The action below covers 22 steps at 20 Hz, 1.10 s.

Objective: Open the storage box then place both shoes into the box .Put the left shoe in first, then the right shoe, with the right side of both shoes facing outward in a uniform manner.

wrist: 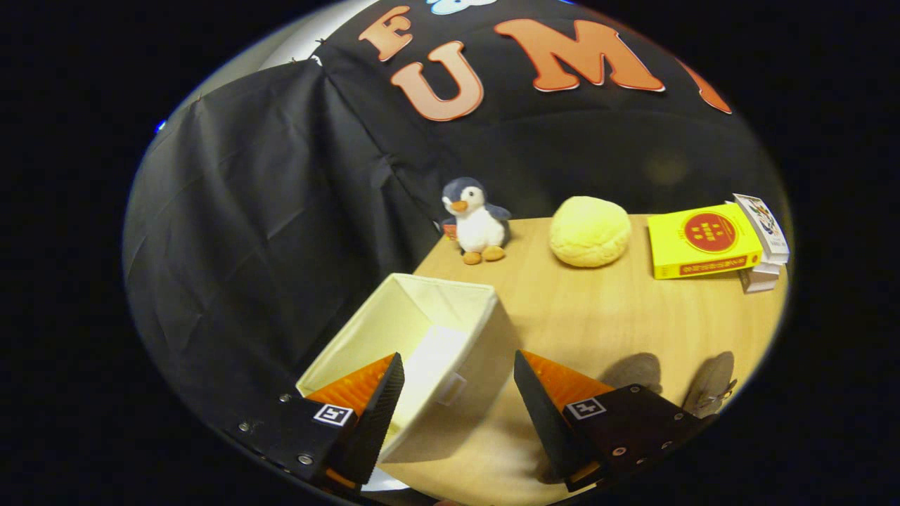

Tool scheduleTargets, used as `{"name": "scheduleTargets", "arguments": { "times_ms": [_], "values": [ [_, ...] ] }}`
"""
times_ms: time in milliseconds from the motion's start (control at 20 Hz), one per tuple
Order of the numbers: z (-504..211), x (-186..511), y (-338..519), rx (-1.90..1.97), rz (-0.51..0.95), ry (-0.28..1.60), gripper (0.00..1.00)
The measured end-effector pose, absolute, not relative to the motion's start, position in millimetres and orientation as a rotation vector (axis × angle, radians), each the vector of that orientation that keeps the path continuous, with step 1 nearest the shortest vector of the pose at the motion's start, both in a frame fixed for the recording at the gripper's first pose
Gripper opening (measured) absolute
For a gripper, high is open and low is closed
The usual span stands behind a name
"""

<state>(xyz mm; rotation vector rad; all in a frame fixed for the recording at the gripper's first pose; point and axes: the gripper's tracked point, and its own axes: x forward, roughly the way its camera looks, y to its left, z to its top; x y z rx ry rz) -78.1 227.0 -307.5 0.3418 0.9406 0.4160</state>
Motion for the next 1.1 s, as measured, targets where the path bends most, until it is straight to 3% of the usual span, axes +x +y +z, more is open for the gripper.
{"name": "scheduleTargets", "arguments": {
  "times_ms": [400, 700, 800, 950, 1100],
  "values": [
    [-386.1, -143.5, 123.9, 0.186, 0.214, 1.130, 0.94],
    [-420.6, -155.7, 96.2, 0.122, 0.137, 1.170, 0.87],
    [-437.9, -156.8, 87.7, 0.083, 0.118, 1.202, 0.81],
    [-453.4, -148.4, 81.3, 0.089, 0.057, 1.201, 0.56],
    [-460.3, -144.4, 87.6, 0.130, 0.042, 1.216, 0.38]
  ]
}}
